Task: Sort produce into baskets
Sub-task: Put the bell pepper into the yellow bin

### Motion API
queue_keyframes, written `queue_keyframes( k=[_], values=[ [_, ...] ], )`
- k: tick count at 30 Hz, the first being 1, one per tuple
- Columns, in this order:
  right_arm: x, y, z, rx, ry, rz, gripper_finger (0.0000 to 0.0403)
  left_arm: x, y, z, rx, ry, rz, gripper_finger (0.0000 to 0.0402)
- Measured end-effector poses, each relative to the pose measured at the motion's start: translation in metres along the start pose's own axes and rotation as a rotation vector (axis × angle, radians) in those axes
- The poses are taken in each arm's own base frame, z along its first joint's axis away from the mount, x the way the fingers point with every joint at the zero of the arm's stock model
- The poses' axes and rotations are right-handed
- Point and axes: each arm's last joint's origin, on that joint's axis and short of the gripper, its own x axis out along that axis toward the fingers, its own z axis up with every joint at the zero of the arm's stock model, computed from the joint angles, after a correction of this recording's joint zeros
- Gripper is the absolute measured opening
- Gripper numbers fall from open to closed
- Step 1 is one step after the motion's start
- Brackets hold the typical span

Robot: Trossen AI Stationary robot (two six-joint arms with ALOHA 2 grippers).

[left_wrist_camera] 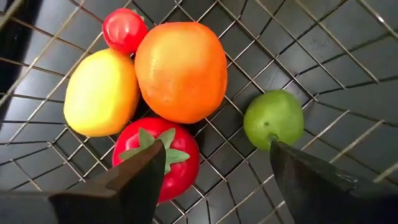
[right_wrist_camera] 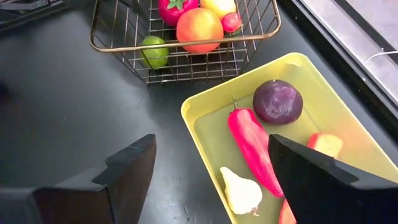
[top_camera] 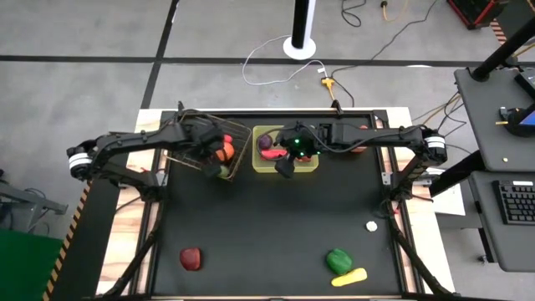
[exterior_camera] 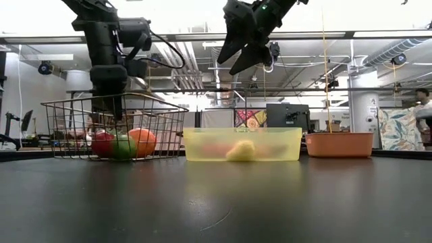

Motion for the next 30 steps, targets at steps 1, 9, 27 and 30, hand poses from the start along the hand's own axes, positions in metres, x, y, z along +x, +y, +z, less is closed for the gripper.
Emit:
queue_keyframes(
  k=[1, 9, 27, 30],
  values=[
    [0.000, 0.001, -0.001, 0.005, 0.006, 0.000, 0.0302, -0.002, 0.000, -0.001, 0.004, -0.006, -0.001, 0.0270],
    [-0.020, 0.013, -0.015, 0.065, 0.113, 0.002, 0.0297, -0.032, -0.013, -0.008, -0.034, -0.162, -0.038, 0.0270],
    [-0.070, 0.084, -0.092, 0.145, 0.567, -0.075, 0.0306, -0.076, -0.092, -0.027, 0.034, -0.623, -0.099, 0.0270],
    [-0.076, 0.096, -0.100, 0.164, 0.590, -0.056, 0.0311, -0.079, -0.104, -0.028, 0.088, -0.657, -0.134, 0.0270]
  ],
)
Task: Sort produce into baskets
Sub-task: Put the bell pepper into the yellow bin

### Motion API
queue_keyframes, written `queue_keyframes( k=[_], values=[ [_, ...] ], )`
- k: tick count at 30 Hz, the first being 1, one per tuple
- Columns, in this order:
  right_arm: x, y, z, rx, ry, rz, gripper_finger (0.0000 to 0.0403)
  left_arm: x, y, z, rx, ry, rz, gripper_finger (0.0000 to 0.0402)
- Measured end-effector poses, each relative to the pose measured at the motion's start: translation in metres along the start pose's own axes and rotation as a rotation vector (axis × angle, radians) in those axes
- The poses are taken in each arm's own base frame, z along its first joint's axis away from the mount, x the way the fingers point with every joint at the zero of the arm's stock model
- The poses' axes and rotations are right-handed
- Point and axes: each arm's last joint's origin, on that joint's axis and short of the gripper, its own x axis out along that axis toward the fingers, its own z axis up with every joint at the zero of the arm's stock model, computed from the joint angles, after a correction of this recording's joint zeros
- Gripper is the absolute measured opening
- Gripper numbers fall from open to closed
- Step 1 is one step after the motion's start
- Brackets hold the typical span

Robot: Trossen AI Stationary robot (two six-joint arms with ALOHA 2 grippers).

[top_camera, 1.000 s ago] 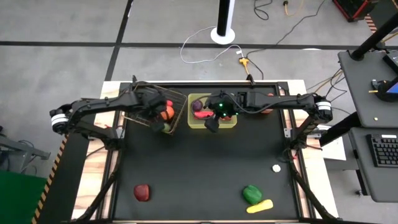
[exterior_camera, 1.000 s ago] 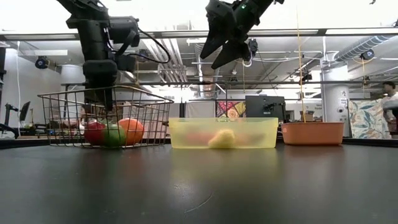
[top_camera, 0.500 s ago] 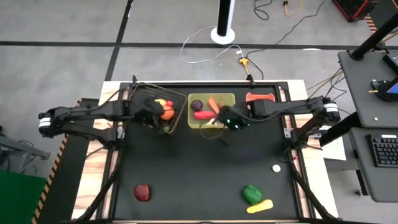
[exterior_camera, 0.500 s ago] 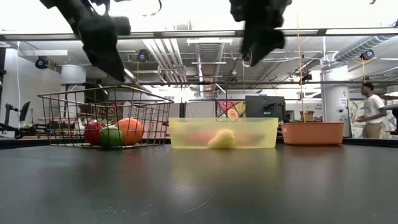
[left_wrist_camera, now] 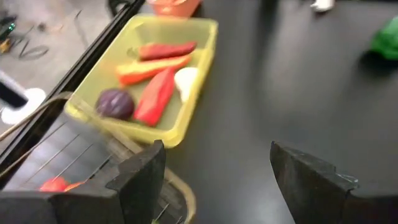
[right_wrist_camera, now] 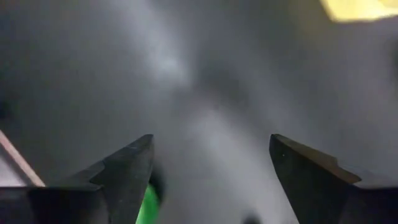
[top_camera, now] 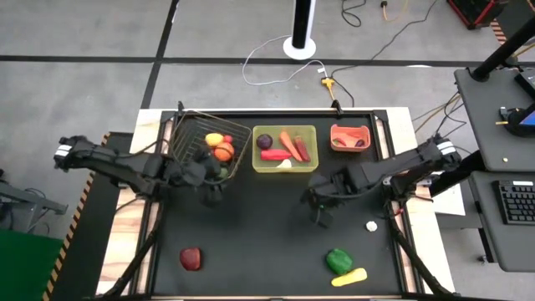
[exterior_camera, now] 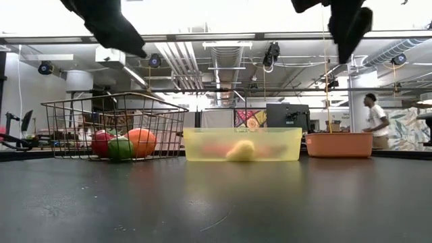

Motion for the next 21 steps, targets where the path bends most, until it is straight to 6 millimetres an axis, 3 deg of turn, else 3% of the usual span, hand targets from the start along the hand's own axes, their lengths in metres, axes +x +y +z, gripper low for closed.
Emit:
queue_keyframes(
  k=[6, 21],
  values=[
    [-0.001, 0.018, -0.022, 0.065, 0.064, 0.049, 0.0321, 0.001, -0.015, 0.003, 0.053, -0.052, -0.058, 0.0270],
    [-0.008, 0.054, -0.088, 0.424, 0.259, 0.072, 0.0367, 0.020, -0.029, 0.015, 0.070, -0.153, -0.080, 0.0270]
  ],
)
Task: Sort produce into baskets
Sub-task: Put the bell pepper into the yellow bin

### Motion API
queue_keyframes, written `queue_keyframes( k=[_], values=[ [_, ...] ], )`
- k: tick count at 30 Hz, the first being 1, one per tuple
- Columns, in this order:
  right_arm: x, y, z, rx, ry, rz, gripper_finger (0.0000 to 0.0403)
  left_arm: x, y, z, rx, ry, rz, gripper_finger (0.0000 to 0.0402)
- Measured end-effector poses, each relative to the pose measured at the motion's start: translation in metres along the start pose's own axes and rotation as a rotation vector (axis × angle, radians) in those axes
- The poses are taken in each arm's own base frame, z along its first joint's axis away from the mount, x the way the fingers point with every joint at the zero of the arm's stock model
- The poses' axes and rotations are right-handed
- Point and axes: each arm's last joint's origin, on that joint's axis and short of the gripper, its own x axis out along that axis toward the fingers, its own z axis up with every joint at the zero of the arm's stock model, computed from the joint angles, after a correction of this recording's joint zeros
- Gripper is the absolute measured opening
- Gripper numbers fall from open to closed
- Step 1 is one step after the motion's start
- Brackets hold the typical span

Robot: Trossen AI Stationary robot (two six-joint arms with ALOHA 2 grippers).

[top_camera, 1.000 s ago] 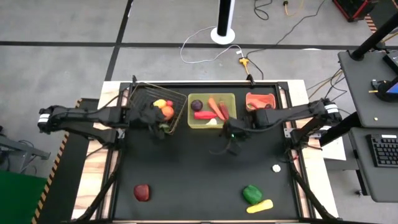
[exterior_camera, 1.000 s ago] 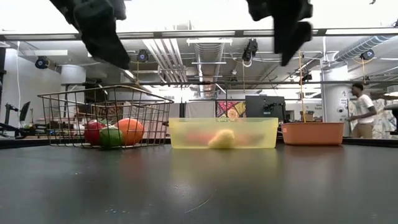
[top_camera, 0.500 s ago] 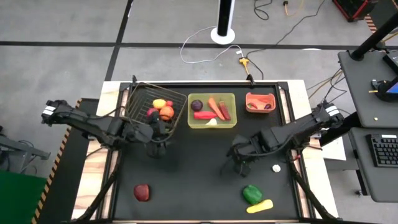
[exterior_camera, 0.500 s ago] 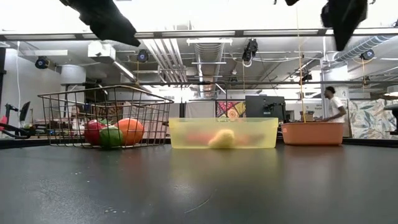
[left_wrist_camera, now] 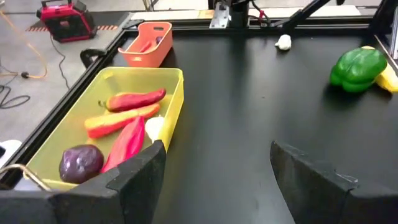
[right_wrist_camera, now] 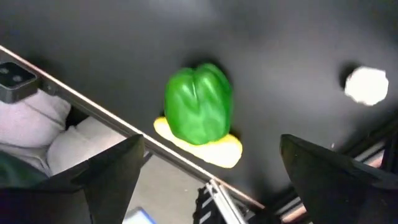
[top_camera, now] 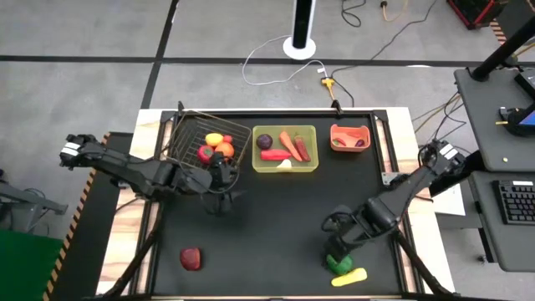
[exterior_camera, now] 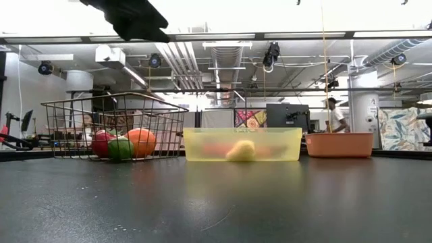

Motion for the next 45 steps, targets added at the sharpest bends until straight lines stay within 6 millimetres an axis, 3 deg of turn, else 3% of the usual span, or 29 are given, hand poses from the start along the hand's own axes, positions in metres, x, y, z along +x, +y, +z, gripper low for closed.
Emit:
queue_keyframes(
  k=[5, 17, 31, 45],
  values=[
    [0.018, 0.005, -0.016, 0.004, -0.002, -0.056, 0.0368, 0.008, -0.004, -0.001, 0.012, -0.003, 0.000, 0.0270],
    [0.053, 0.036, -0.024, -0.156, -0.004, -0.136, 0.0368, 0.014, -0.009, -0.003, -0.033, 0.002, -0.016, 0.0270],
    [0.060, 0.040, -0.025, -0.218, -0.009, -0.138, 0.0369, 0.006, -0.027, -0.005, -0.055, -0.007, -0.087, 0.0270],
    [0.062, 0.040, -0.023, -0.240, -0.059, -0.132, 0.0369, 0.006, -0.028, -0.005, -0.064, -0.007, -0.090, 0.0270]
  ],
)
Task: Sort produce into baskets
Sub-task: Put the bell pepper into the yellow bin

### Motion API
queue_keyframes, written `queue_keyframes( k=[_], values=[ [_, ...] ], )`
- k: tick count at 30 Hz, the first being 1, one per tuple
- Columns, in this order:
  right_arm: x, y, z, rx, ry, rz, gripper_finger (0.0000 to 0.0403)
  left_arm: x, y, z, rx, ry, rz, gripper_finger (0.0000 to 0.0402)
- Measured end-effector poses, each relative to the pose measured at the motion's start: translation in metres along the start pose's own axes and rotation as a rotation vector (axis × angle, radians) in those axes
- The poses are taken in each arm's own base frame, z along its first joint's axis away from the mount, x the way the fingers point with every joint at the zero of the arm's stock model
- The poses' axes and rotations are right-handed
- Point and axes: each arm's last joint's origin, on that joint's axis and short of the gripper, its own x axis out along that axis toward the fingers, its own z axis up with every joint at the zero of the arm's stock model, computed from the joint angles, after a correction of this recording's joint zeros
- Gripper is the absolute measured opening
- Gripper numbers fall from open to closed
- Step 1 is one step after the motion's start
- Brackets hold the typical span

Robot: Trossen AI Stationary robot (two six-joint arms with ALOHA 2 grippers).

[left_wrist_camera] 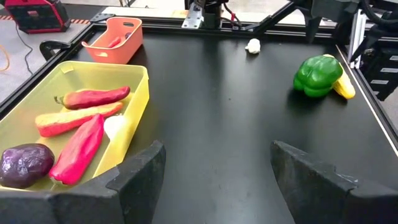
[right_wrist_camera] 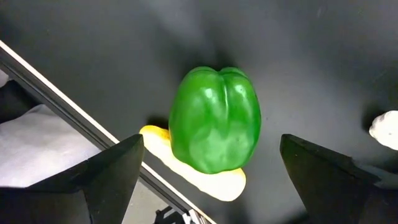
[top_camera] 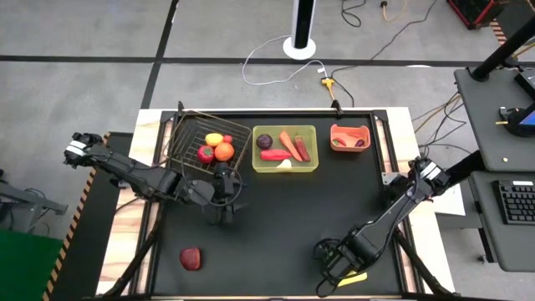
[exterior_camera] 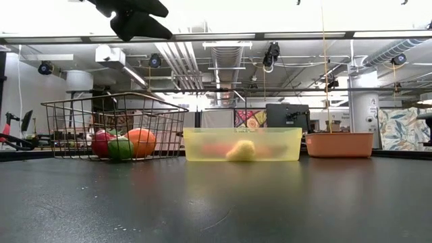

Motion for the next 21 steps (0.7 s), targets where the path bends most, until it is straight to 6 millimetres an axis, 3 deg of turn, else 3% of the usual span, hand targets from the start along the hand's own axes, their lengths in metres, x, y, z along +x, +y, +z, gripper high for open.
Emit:
queue_keyframes(
  k=[21],
  values=[
    [0.013, 0.000, -0.001, -0.021, -0.001, 0.020, 0.0369, 0.000, 0.000, 0.000, 0.000, 0.000, 0.001, 0.0270]
  ],
)
